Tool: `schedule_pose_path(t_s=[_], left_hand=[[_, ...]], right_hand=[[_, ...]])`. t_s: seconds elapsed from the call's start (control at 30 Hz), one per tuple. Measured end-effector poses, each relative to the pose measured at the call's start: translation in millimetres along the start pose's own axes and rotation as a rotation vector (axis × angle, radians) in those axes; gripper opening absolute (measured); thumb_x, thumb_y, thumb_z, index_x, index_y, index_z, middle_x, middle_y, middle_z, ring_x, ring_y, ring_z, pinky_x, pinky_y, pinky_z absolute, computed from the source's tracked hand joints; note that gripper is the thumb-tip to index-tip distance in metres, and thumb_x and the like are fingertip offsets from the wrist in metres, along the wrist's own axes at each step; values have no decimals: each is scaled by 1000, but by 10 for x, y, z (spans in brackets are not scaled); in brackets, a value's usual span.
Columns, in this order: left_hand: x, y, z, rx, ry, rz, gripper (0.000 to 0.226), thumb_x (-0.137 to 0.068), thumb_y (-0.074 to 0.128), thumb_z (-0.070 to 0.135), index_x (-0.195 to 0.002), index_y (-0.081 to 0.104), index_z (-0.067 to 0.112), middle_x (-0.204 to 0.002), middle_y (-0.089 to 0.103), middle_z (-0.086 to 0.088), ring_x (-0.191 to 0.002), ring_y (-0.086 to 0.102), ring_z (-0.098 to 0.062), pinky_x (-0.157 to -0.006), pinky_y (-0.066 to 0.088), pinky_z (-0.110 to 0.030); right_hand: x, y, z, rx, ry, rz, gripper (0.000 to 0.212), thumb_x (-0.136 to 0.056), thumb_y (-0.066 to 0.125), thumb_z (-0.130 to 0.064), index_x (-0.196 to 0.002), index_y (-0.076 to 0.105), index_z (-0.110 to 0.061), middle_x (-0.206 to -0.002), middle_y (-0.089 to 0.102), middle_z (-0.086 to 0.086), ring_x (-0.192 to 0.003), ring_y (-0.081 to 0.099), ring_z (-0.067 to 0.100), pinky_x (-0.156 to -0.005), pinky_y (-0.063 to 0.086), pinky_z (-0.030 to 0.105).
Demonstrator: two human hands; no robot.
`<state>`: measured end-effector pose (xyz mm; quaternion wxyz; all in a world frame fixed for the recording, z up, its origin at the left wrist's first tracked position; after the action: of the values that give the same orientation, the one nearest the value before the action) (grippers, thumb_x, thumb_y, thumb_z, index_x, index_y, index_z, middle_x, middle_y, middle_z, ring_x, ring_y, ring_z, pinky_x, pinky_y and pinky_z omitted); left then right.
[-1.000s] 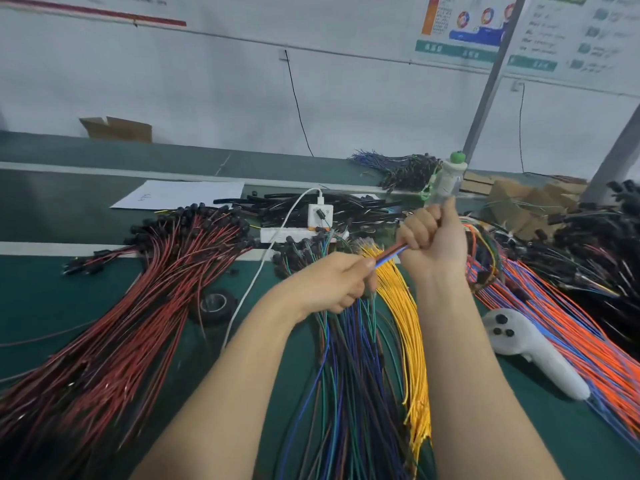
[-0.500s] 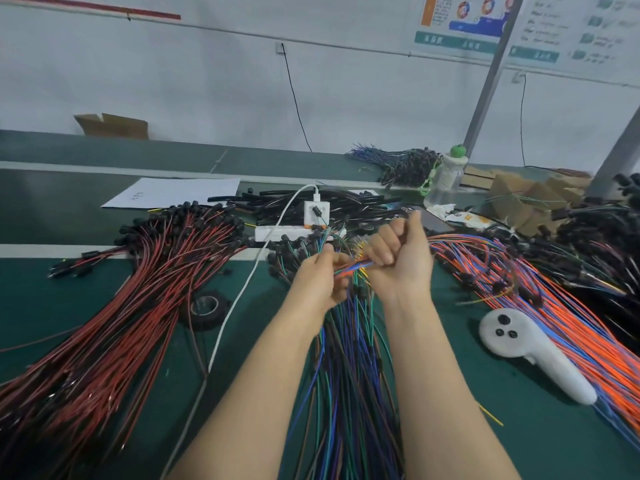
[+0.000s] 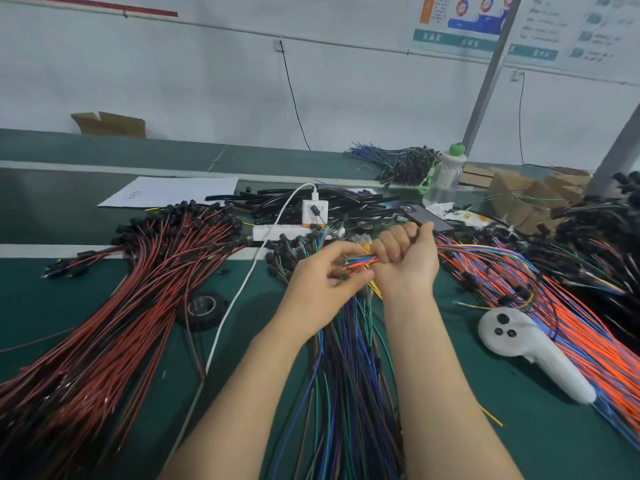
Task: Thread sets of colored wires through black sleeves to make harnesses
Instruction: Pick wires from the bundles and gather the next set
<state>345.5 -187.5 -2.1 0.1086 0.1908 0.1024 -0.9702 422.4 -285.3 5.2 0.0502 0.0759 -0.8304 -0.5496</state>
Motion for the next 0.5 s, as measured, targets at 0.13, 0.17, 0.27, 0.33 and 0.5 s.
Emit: schedule_pose_path(t_s=[0.13, 0.17, 0.27, 0.33, 0.5], left_hand=[[26, -30, 110, -173, 172, 15, 23, -90, 62, 14, -110, 67, 25, -88, 67, 11, -77, 65, 3, -74, 54, -16], [26, -49, 121, -138, 180, 24, 22, -92, 59, 14, -109, 67, 26, -85, 69, 7, -76, 67, -1, -73, 54, -16], [33, -39, 185, -16, 161, 58, 29, -95, 52, 10, -95, 65, 36, -78, 71, 5, -72, 70, -5, -67, 53, -15], [40, -20, 189, 137, 101, 72, 28, -96, 50, 7, -93, 65, 30, -75, 72, 7, -71, 70, -5, -64, 52, -13], [65, -29, 146, 382, -19, -43, 21, -96, 50, 9, -94, 68, 20, -79, 75, 1, -74, 70, -7, -66, 53, -13]], right_hand=[[-10, 26, 14, -76, 85, 22, 50, -104, 25, -44, -61, 29, -19, -36, 19, -7, -26, 16, 7, -33, 9, 19], [-7, 33, 9, -89, 99, 24, 50, -104, 26, -43, -60, 29, -19, -36, 20, -7, -26, 16, 7, -33, 9, 19], [13, 62, 6, -137, 117, 19, 52, -105, 27, -39, -57, 29, -18, -36, 20, -6, -25, 16, 8, -32, 10, 19], [29, 84, 13, -207, 124, 6, 51, -105, 29, -34, -56, 29, -17, -37, 20, -6, -25, 17, 9, -31, 11, 19], [82, 127, 41, -294, 207, -55, 56, -104, 30, -28, -51, 33, -14, -37, 21, -4, -24, 19, 10, -30, 12, 19]])
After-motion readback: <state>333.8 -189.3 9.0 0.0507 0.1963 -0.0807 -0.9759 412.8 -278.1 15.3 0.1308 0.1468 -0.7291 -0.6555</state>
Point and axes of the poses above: each hand's wrist, its own x-axis away from the middle knuckle, its own y-axis out of the palm, z = x × y, the point moved 7 cm from there along -x, towards the middle knuckle
